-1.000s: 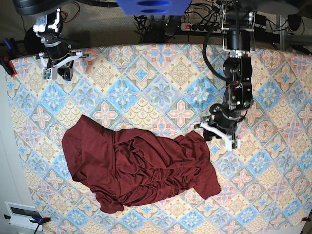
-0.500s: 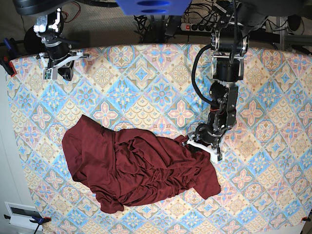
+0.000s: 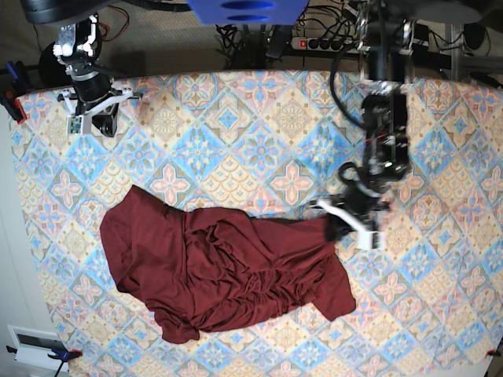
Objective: Layout the t-shirt on the table in an organized manner, then fold the t-shirt properly
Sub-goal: 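Move both grippers out over the crumpled maroon shirt, then lower the left gripper onto the shirt's bunched middle and grasp it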
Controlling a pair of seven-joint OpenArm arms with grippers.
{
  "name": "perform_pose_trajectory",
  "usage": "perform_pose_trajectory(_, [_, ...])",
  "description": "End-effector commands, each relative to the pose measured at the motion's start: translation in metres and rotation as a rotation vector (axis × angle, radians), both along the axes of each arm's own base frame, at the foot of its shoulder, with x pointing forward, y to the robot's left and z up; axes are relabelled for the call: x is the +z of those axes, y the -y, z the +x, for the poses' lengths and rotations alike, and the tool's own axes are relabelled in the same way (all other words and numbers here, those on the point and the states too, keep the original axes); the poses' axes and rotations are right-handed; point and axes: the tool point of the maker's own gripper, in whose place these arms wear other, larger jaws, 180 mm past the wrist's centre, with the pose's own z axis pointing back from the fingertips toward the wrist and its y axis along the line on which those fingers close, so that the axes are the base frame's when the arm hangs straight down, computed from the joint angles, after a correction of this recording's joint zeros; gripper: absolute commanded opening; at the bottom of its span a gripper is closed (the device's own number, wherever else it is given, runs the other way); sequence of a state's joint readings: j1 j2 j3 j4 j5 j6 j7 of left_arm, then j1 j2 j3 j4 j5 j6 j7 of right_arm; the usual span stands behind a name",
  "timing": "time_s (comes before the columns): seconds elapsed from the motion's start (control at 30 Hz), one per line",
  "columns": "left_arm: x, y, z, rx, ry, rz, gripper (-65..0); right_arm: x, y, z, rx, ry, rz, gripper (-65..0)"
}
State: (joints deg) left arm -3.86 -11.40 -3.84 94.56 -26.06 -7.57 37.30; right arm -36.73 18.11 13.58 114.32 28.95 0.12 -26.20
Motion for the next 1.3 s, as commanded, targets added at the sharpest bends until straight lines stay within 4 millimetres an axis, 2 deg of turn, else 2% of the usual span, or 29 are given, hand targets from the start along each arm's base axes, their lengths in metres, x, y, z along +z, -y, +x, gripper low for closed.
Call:
perform_pose_trajectory(0.0, [0.018, -0.017, -0.002, 0.026, 0.055, 0.022, -65.0, 0.009, 0.0, 0.005, 0.011, 0.037, -0.004, -65.0])
perform_pose_trajectory(0.1, [0.043, -0.074, -0.03, 0.127, 0.107, 0.035, -65.0, 0.014, -0.001, 0.014, 0.011, 0.061, -0.003, -65.0])
perform_pose_trajectory(0.2, [0.054, -0.126, -0.051, 0.23, 0.117, 0.004, -65.0, 0.016, 0.0, 0.019, 0.009, 0.074, -0.004, -65.0])
perform_pose_trajectory(0.27, [0.066, -0.172, -0.07, 0.314, 0.126, -0.008, -65.0, 0.019, 0.001, 0.026, 0.008, 0.09, -0.004, -65.0])
perform_pose_trajectory(0.37, [0.081, -0.221, -0.098, 0.417, 0.141, 0.002, -65.0, 0.024, 0.002, 0.035, 0.006, 0.114, -0.002, -65.0])
perform_pose_trajectory(0.43, [0.089, -0.245, -0.113, 0.474, 0.148, 0.025, -65.0, 0.025, -0.004, 0.039, 0.019, 0.119, 0.007, -65.0])
perform_pose_trajectory(0.53, [0.084, -0.283, -0.135, 0.584, 0.13, 0.031, -64.9, 0.02, -0.022, 0.047, 0.066, 0.084, 0.03, -64.9])
perform_pose_trajectory(0.63, [0.056, -0.294, -0.146, 0.617, 0.034, 0.003, -64.8, 0.017, -0.042, 0.054, 0.115, 0.062, 0.055, -61.6])
perform_pose_trajectory(0.77, [0.023, -0.294, -0.158, 0.621, -0.101, -0.041, -64.8, 0.013, -0.081, 0.059, 0.21, 0.047, 0.098, -53.7])
perform_pose_trajectory(0.9, [0.004, -0.296, -0.167, 0.633, -0.167, -0.068, -62.7, 0.007, -0.107, 0.066, 0.278, 0.032, 0.123, -47.5])
perform_pose_trajectory(1.17, [-0.008, -0.295, -0.18, 0.637, -0.211, -0.07, -44.6, -0.011, -0.138, 0.089, 0.358, 0.003, 0.137, -45.7])
perform_pose_trajectory(1.27, [0.006, -0.283, -0.177, 0.591, -0.184, -0.062, -39.1, -0.016, -0.145, 0.094, 0.375, -0.006, 0.136, -45.7])
